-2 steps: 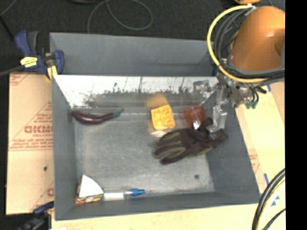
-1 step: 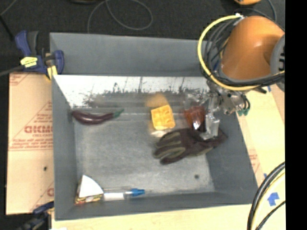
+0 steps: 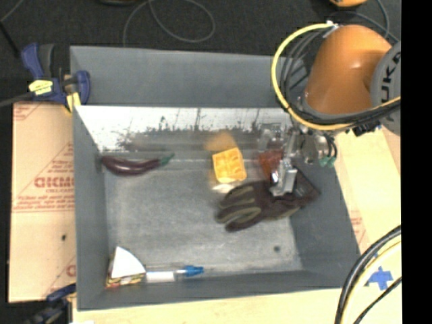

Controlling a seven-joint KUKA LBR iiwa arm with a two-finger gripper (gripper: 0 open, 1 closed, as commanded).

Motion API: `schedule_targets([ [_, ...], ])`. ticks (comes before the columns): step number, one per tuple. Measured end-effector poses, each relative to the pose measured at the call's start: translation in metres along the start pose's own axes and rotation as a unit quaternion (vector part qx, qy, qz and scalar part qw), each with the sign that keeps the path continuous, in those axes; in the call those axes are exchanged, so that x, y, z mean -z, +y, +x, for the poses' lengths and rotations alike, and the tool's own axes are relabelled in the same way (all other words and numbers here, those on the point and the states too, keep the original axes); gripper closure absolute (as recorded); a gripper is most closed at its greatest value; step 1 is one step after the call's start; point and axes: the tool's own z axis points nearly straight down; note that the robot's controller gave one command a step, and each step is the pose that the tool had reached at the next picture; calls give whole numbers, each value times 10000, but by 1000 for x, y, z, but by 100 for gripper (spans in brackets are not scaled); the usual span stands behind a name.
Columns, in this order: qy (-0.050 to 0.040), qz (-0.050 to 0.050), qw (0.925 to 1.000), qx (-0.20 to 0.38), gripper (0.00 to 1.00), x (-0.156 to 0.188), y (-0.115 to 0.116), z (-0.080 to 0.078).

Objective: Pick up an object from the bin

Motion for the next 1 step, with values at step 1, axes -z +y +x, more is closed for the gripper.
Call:
schedule_targets([
  [1,16,6,9999,136,0,-3,9,6],
])
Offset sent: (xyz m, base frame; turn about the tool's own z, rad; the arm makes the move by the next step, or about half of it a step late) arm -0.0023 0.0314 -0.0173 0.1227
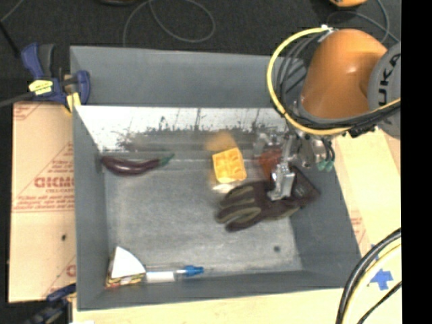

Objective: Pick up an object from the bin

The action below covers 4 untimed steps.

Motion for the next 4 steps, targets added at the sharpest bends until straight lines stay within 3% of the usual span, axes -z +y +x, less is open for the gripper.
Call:
schedule_targets([
  [1,-4,1,9918,1275,0,-3,6,-2],
  [2,-1,-7,9959,903,0,-8,8,-4],
  [3,0,-5,9993,-363,0,-15,3,-3],
  [4,2,1,9994,-338,0,-18,1,6],
])
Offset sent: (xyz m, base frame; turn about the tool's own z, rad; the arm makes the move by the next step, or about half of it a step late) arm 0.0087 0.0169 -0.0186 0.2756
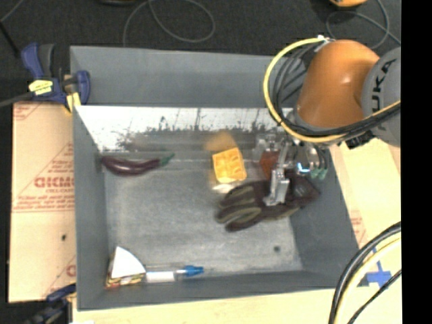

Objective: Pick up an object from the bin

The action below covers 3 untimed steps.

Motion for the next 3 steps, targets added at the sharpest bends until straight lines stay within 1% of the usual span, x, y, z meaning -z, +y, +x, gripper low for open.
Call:
schedule_targets([
  [1,-35,-6,9947,-1031,0,-31,9,-2],
  [2,6,0,9939,-1105,0,-48,12,7],
  [3,-11,5,10000,27,0,-44,12,11],
])
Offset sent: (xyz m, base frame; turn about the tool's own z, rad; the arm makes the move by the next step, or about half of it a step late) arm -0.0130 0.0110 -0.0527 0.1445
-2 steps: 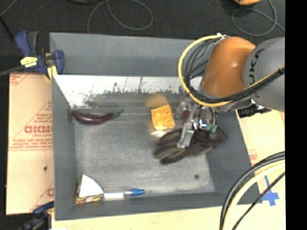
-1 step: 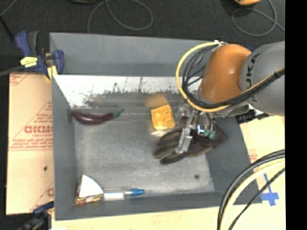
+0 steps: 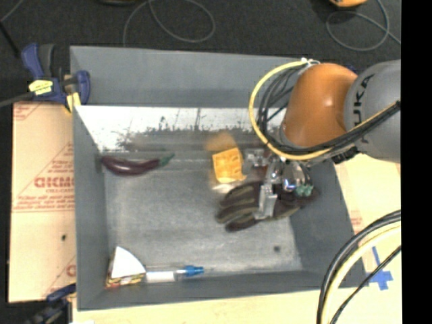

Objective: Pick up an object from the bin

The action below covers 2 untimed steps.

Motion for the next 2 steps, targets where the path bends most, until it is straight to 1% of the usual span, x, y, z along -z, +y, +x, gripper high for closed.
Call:
schedule_targets([
  [1,-22,1,9957,929,0,16,4,7],
  [2,-37,-2,9992,389,0,-8,-9,20],
])
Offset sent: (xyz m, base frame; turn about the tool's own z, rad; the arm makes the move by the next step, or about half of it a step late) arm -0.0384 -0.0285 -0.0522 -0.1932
